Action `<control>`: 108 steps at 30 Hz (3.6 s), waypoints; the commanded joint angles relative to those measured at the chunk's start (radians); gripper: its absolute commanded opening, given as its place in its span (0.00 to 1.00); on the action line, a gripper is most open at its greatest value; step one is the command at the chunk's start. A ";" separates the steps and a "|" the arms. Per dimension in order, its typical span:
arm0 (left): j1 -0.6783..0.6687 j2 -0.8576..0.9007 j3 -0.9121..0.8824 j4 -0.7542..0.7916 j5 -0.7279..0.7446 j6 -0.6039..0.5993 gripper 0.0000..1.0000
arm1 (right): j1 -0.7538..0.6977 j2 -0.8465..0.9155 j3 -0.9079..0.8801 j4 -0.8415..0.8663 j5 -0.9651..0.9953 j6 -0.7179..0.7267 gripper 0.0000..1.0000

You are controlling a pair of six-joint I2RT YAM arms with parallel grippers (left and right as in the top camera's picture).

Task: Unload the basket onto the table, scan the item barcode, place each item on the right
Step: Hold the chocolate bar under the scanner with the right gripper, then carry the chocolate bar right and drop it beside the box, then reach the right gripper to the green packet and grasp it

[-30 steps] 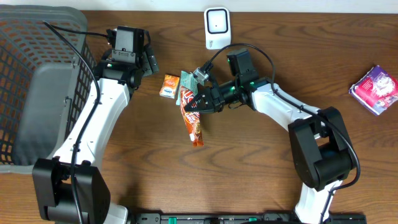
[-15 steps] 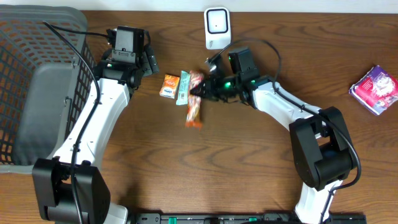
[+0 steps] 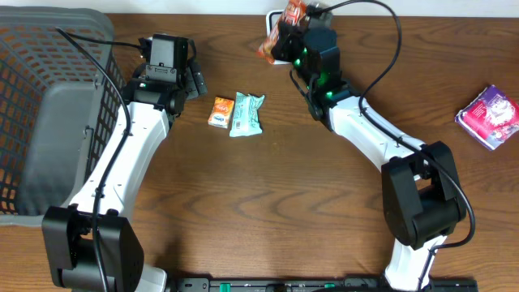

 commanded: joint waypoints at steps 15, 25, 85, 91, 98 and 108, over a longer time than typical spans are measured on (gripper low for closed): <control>0.004 0.002 -0.001 0.000 -0.006 -0.009 0.99 | -0.070 0.384 0.616 -0.337 0.049 0.070 0.01; 0.004 0.002 -0.001 0.000 -0.006 -0.009 0.99 | -0.204 0.347 0.658 -0.483 -0.035 0.071 0.01; 0.004 0.002 -0.001 0.000 -0.006 -0.009 0.99 | -0.777 0.143 0.646 -1.275 -0.765 -0.218 0.64; 0.004 0.002 -0.001 0.000 -0.006 -0.009 0.99 | -0.568 0.145 0.605 -1.410 -0.768 -0.433 0.96; 0.004 0.002 -0.001 0.000 -0.006 -0.009 0.99 | -0.280 0.151 0.473 -1.318 -0.631 -0.465 0.99; 0.004 0.002 -0.001 0.000 -0.006 -0.009 0.99 | -0.032 0.156 0.230 -0.937 -0.504 -0.181 0.99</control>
